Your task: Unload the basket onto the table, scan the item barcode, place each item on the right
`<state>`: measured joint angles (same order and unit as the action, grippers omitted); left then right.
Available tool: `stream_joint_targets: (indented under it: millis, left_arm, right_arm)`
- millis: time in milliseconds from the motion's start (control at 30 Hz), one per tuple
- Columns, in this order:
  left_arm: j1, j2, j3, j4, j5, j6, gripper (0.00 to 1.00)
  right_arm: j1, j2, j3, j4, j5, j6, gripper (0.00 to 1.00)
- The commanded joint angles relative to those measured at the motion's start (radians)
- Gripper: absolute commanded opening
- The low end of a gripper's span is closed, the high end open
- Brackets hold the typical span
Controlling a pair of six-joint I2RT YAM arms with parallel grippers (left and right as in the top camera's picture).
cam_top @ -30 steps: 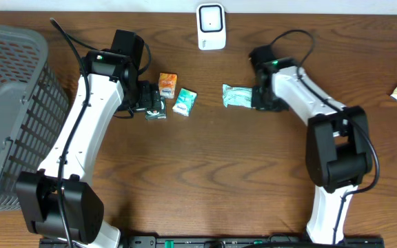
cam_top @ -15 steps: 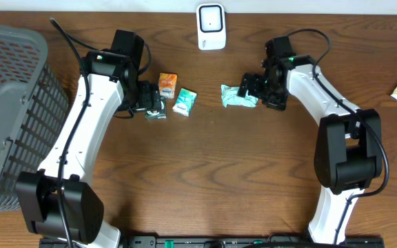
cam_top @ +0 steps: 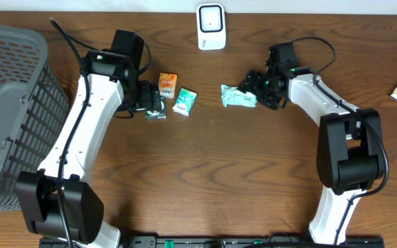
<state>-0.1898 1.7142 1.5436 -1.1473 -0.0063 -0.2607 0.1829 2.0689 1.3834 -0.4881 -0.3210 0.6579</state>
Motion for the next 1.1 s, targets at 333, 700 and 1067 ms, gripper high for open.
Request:
stream_joint_targets:
  millis: [333,700,1067]
  left_arm:
    - [0.005,-0.003,0.013,-0.003,-0.010,0.006,0.97]
    - [0.005,-0.003,0.013,-0.003,-0.010,0.006,0.98]
    - [0.005,-0.003,0.013,-0.003,-0.010,0.006,0.98]
  right_arm:
    - [-0.011,-0.010,-0.038,0.083,-0.206,-0.131,0.01]
    - [-0.071,-0.148,-0.026,0.113,-0.563,-0.528,0.01]
    - [-0.084,-0.289,-0.026,0.219,-0.654,-0.723,0.01]
